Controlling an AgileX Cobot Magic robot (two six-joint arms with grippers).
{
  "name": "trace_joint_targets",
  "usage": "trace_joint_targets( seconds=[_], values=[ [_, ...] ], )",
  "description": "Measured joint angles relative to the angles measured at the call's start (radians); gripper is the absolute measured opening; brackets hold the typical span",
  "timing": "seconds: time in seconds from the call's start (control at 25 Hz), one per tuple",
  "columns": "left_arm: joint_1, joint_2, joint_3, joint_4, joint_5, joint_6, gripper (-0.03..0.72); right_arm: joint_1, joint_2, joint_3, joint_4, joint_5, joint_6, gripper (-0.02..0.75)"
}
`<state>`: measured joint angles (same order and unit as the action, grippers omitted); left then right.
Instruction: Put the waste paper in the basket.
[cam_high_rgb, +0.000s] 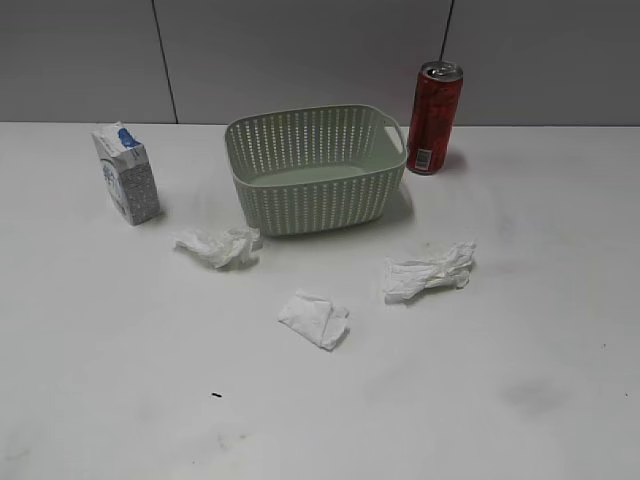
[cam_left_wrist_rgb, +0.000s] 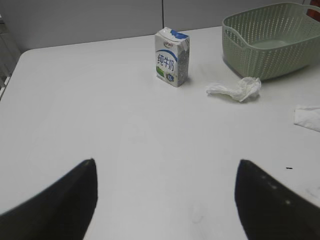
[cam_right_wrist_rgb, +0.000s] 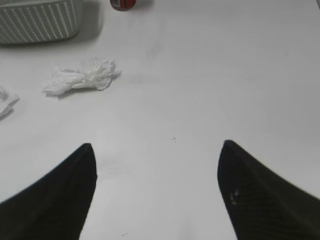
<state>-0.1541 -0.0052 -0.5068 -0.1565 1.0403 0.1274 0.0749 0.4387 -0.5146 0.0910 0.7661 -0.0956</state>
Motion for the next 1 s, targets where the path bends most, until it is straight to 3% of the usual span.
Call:
trace_joint_targets(
  seconds=[0.32, 0.56, 0.76, 1.0],
  values=[
    [0.0, 0.0, 0.0, -0.001, 0.0, 0.0, 0.61, 0.0, 0.432, -0.14, 0.124, 0.0, -0.003, 0.571],
    [0.0, 0.0, 0.0, -0.002, 0.0, 0.0, 0.593, 0.024, 0.78, -0.304, 0.134, 0.035, -0.008, 0.571],
    [0.0, 0.0, 0.0, -0.002, 0.0, 0.0, 0.593, 0.168, 1.019, -0.433, 0.092, 0.019, -0.007, 0.571],
    [0.0, 0.0, 0.0, -0.002, 0.0, 0.0, 0.593, 0.362, 1.258, -0.563, -0.043, -0.073, 0.022, 0.571]
  ],
)
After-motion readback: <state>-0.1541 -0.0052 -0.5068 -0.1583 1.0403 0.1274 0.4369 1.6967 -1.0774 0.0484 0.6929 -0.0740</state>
